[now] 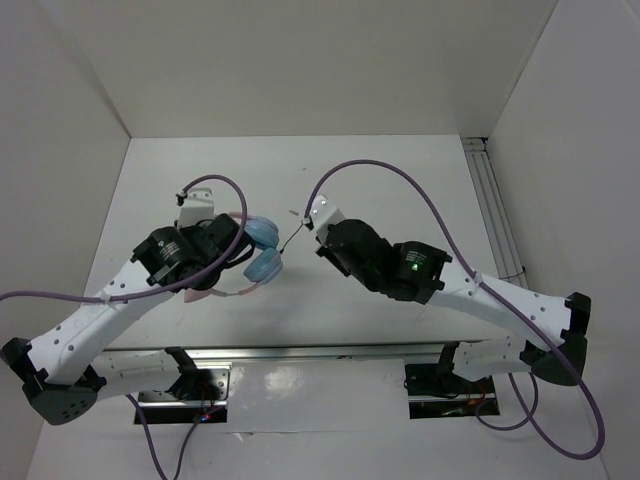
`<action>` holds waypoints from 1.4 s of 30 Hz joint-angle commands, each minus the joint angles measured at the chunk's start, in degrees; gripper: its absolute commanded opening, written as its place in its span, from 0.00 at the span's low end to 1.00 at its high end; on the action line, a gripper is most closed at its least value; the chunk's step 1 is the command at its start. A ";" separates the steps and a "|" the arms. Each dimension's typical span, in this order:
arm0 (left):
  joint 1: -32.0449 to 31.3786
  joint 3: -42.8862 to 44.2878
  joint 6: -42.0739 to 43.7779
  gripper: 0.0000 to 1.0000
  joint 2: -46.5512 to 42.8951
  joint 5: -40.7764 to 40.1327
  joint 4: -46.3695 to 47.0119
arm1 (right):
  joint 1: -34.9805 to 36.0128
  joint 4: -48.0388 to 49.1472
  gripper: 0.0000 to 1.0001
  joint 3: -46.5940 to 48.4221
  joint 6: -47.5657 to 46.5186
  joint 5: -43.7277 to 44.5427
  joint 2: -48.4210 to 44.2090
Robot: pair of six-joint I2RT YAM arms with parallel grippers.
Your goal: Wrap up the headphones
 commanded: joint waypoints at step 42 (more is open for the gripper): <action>-15.53 -9.72 34.06 0.00 4.44 37.28 33.84 | 10.17 15.01 0.00 -9.78 -9.70 5.63 -17.94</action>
